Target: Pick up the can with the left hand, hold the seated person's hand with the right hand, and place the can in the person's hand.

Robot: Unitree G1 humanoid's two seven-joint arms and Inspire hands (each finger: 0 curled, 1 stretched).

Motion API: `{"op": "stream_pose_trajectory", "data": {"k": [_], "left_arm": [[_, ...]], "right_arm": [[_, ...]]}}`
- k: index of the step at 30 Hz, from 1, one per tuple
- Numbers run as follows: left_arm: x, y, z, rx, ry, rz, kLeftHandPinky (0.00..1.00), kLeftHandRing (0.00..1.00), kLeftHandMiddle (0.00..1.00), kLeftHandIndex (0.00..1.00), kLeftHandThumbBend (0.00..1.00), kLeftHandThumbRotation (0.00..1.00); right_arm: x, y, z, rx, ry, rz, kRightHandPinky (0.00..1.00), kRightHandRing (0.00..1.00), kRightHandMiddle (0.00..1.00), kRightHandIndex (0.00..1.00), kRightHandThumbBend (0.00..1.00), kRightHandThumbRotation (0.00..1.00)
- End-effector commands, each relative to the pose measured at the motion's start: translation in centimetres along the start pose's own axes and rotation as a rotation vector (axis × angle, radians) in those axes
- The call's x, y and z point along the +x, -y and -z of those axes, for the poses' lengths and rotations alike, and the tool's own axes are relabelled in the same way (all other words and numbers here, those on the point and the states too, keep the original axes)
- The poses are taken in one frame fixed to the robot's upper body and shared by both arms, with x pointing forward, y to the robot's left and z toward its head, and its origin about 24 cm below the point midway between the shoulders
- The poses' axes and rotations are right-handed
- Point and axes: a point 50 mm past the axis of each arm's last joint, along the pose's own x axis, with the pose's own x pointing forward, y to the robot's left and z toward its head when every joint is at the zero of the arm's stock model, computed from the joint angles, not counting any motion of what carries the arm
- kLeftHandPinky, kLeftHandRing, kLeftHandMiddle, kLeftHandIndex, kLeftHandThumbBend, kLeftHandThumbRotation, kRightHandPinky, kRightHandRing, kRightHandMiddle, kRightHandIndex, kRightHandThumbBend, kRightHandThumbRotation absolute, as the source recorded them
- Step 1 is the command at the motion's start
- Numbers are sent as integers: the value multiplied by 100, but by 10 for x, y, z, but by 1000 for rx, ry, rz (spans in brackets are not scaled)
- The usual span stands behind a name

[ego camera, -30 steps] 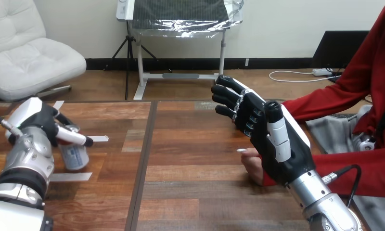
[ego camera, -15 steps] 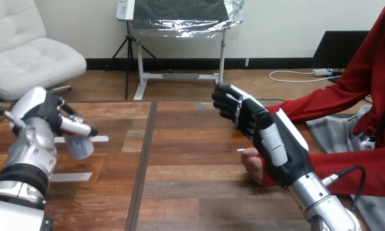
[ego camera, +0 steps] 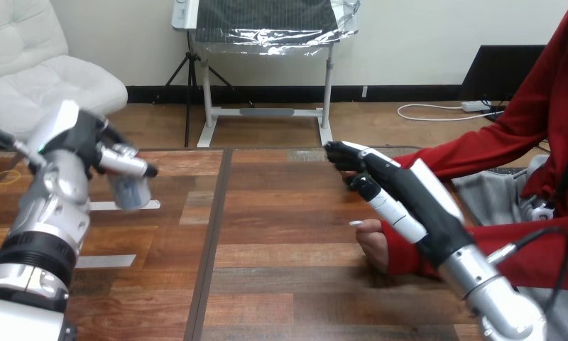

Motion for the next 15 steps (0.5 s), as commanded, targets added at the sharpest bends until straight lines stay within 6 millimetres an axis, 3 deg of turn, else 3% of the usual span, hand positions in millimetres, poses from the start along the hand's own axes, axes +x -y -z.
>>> {"op": "stream_pose_trajectory", "data": {"k": [1, 15], "left_arm": [[-3, -27, -31, -34, 125, -84, 28, 35, 44, 46, 79, 0], [-14, -31, -40, -44, 181, -97, 30, 36, 44, 45, 79, 0]], "right_arm": [[27, 31, -27, -155, 123, 41, 80, 86, 86, 85, 77, 100], [35, 55, -28, -311, 82, 58, 74, 83, 86, 86, 80, 100]]}}
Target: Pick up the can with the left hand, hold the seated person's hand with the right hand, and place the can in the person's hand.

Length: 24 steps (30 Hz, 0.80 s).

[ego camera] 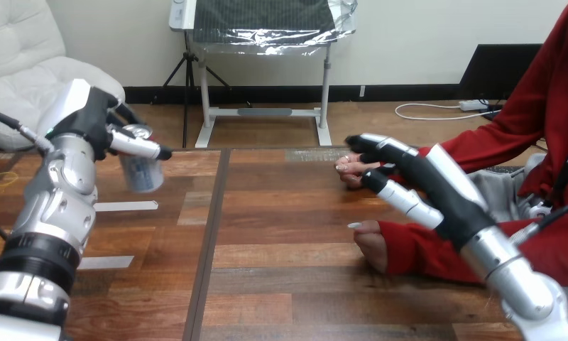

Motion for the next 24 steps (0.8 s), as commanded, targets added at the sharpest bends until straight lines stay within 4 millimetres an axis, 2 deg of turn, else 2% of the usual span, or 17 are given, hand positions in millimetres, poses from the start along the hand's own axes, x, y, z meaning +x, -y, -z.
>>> {"op": "stream_pose_trajectory", "data": {"k": [1, 10, 15, 24], "left_arm": [[-4, -24, -23, -14, 96, -80, 30, 36, 44, 45, 79, 0], [-11, -26, -29, -27, 120, -73, 30, 37, 44, 45, 79, 0], [-13, -26, -31, -27, 137, -70, 30, 37, 44, 44, 79, 0], [-16, -26, -32, -32, 151, -65, 30, 36, 43, 43, 80, 0]], "right_arm": [[28, 30, -25, -115, 106, 50, 74, 83, 86, 86, 80, 100], [32, 46, -18, -245, 48, 34, 71, 83, 87, 86, 80, 99], [32, 52, -14, -304, 30, 29, 67, 81, 85, 85, 76, 95], [33, 64, -5, -386, -38, -10, 66, 80, 82, 83, 76, 85]]}}
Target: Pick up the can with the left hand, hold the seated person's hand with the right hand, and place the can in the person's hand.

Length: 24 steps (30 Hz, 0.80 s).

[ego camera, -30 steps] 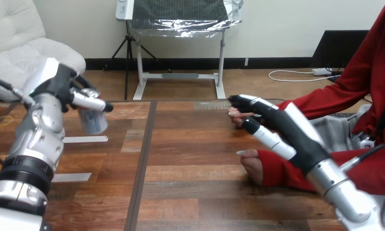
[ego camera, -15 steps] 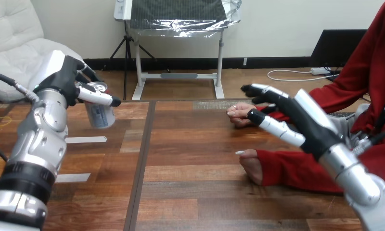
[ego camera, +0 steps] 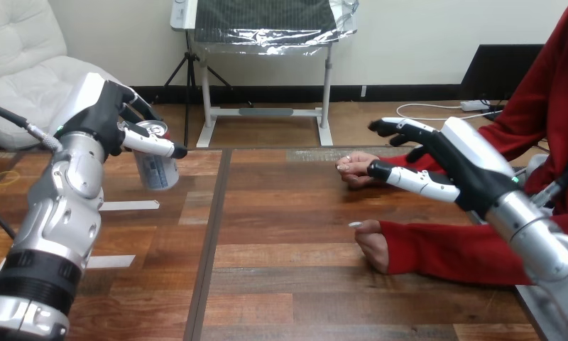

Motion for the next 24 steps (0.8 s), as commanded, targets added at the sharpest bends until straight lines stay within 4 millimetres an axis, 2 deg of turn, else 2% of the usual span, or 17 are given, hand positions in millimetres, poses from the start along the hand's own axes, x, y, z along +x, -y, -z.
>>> {"op": "stream_pose_trajectory", "data": {"k": [1, 13, 24], "left_arm": [[-1, -27, -21, -12, 89, -85, 30, 36, 42, 43, 80, 0], [-3, -28, -24, -13, 94, -79, 30, 37, 43, 43, 80, 0], [-4, -28, -24, -5, 99, -75, 29, 36, 42, 43, 80, 0]], "right_arm": [[12, 27, -3, -75, 9, 34, 66, 79, 82, 83, 76, 84], [8, 33, 13, -89, -88, -57, 66, 81, 83, 84, 85, 76], [3, 37, 23, -35, -157, -135, 68, 82, 85, 85, 99, 63]]}}
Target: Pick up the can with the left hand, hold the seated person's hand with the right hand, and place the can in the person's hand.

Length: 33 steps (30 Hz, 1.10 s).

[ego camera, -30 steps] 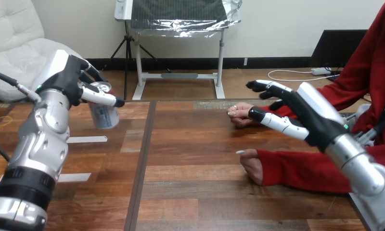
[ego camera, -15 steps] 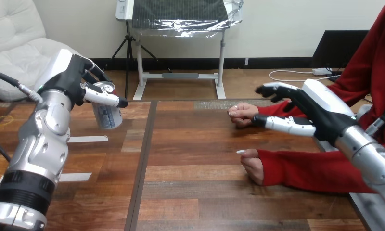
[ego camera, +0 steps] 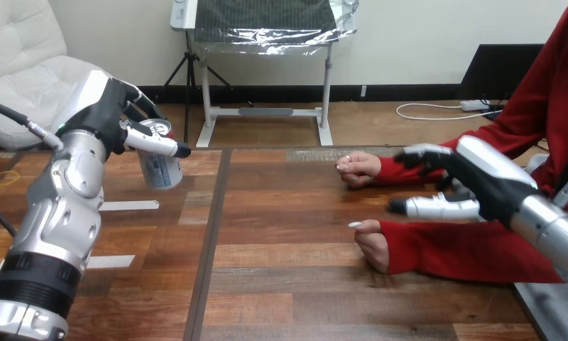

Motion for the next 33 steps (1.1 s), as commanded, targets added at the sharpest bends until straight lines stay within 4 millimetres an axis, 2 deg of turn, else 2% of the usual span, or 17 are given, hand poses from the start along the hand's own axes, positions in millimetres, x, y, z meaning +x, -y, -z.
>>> {"op": "stream_pose_trajectory", "data": {"k": [1, 11, 19, 33], "left_arm": [[-1, -26, -19, -2, 79, -84, 29, 36, 42, 43, 80, 0], [-1, -26, -18, 8, 80, -79, 30, 36, 43, 43, 80, 0], [-1, -26, -17, 6, 79, -76, 30, 36, 43, 43, 80, 0], [0, -26, -17, -9, 69, -71, 30, 36, 43, 43, 80, 0]], "right_arm": [[7, 35, -10, -2, 13, 37, 68, 82, 85, 85, 99, 63], [4, 38, -4, 23, -41, -49, 71, 86, 89, 89, 100, 47], [3, 39, 2, 27, -95, -87, 73, 87, 90, 90, 100, 38], [1, 39, 6, 38, -139, -142, 78, 90, 92, 91, 100, 30]]}}
